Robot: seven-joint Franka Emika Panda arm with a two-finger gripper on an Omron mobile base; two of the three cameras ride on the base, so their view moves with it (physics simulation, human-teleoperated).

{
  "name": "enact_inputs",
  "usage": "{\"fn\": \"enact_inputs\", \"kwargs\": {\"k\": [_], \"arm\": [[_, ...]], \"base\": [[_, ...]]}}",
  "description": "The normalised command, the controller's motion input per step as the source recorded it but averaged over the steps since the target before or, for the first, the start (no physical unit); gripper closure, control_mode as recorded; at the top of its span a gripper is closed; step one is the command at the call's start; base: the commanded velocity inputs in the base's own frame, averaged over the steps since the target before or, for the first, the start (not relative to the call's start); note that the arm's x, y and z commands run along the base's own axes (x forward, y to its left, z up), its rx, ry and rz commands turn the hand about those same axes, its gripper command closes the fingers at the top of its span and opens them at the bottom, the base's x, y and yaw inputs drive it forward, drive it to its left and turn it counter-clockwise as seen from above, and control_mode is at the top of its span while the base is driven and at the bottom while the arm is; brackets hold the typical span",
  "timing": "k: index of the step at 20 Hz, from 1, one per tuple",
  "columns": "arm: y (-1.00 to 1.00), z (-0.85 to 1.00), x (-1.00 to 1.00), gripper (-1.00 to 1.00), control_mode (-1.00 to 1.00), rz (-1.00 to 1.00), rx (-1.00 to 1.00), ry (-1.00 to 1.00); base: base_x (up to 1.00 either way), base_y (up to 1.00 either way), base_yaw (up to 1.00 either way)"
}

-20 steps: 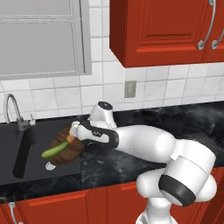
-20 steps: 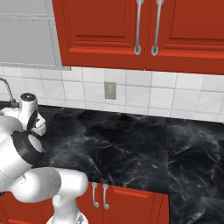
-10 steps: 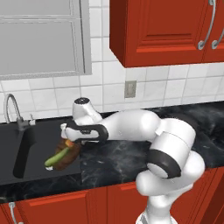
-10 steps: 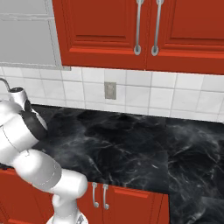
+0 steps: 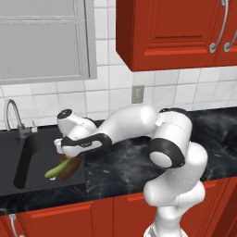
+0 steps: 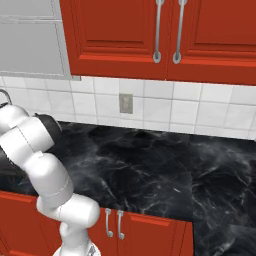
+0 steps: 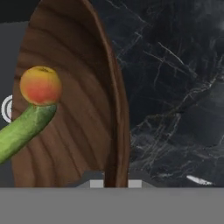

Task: Dump the cucumber and apple from the bowl so the bowl can be washed. Place the bowl in the sink after clearing the leftovers.

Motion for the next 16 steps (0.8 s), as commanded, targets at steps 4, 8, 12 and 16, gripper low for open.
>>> {"fn": "enact_inputs", "kwargs": {"k": [4, 8, 12, 16], "arm": [[0.4, 0.02, 0.1, 1.0, -1.0, 0.0, -0.1, -0.08], [0.42, -0.15, 0.34, 1.0, -1.0, 0.0, -0.13, -0.05], [0.24, -0.02, 0.0, 1.0, -1.0, 0.02, -0.11, -0.06], [0.19, -0.01, 0.0, 1.0, -1.0, 0.03, -0.12, 0.0]], "base": [[0.0, 0.0, 0.0], [0.0, 0.0, 0.0], [0.0, 0.0, 0.0], [0.0, 0.0, 0.0]]}}
